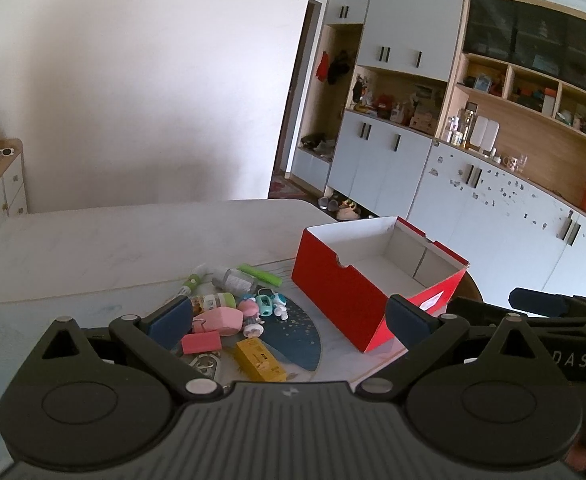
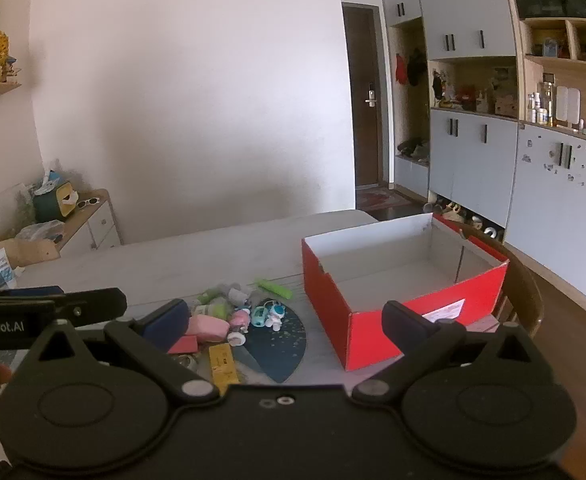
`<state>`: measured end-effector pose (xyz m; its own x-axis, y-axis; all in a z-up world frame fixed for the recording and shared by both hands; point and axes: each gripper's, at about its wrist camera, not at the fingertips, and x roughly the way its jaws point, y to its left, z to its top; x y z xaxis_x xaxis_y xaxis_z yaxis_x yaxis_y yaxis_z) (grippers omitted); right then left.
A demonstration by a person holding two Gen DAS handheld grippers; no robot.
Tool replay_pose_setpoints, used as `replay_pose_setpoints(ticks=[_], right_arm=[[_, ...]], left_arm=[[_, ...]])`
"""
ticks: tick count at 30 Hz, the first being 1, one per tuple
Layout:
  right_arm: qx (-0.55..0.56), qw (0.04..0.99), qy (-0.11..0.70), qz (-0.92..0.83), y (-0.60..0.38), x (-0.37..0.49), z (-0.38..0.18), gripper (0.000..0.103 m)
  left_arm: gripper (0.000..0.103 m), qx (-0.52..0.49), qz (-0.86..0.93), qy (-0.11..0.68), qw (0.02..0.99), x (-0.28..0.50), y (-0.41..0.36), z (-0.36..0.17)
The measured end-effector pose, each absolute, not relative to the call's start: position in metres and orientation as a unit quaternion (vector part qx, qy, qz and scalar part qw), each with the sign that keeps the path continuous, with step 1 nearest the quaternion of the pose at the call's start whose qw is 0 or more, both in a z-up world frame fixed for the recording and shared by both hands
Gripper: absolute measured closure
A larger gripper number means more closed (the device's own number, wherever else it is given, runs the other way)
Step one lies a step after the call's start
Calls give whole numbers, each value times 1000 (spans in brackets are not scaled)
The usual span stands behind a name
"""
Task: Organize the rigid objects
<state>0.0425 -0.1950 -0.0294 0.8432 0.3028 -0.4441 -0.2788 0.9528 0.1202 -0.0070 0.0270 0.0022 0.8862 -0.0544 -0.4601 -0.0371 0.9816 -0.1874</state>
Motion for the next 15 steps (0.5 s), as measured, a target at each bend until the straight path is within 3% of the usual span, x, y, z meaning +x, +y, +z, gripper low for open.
replay_pose_setpoints(ticks=[15], right_arm=[[20, 949, 243, 201, -180, 76, -37, 0]], left_arm=[[0, -98, 28, 246, 964, 9, 41, -2]])
